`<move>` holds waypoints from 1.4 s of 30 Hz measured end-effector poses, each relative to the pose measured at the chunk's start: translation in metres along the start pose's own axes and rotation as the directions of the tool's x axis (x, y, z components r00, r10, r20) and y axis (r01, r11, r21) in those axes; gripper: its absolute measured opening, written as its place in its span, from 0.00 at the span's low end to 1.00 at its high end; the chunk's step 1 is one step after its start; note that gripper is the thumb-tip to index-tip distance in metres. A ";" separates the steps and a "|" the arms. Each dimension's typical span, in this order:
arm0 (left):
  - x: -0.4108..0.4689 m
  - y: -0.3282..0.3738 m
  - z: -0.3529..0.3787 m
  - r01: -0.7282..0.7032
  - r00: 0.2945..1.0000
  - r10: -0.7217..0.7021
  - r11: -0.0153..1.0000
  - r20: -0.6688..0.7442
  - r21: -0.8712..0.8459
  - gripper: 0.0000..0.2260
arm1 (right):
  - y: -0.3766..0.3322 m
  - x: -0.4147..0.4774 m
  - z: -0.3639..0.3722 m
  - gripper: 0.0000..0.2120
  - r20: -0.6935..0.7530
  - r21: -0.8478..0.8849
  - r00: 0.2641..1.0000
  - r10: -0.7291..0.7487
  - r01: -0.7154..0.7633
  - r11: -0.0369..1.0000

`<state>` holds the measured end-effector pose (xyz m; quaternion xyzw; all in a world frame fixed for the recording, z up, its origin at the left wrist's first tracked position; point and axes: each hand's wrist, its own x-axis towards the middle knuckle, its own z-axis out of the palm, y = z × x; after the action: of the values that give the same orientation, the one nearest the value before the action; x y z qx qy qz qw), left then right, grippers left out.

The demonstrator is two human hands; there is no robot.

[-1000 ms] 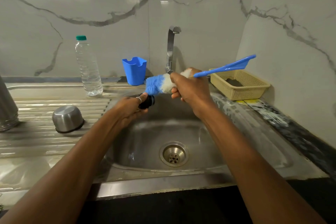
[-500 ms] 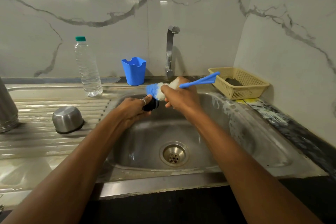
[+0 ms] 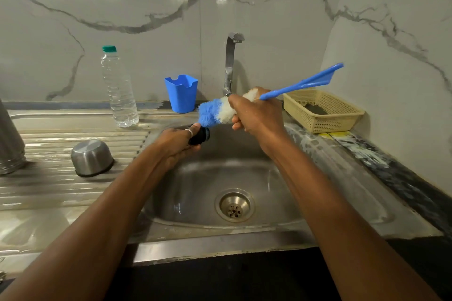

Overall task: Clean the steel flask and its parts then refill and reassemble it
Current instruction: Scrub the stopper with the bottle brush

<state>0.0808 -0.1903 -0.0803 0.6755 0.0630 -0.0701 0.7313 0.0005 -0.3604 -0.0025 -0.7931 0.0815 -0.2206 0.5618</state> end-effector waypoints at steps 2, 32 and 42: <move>-0.001 0.000 0.002 0.011 1.000 -0.011 1.000 0.018 -0.011 0.21 | 0.002 -0.002 0.004 0.10 0.013 0.009 1.000 0.010 -0.010 1.000; -0.006 0.002 0.010 0.026 1.000 -0.026 0.999 -0.002 -0.034 0.19 | 0.006 0.001 0.007 0.11 0.039 -0.059 0.999 0.000 0.002 0.998; -0.009 -0.003 0.011 0.073 0.997 -0.074 0.997 0.006 0.037 0.21 | 0.010 -0.001 0.008 0.09 0.047 -0.025 0.998 0.037 -0.035 0.999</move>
<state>0.0713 -0.2018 -0.0804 0.6857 0.0837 -0.1007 0.7160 0.0041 -0.3563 -0.0141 -0.8034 0.0851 -0.1905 0.5577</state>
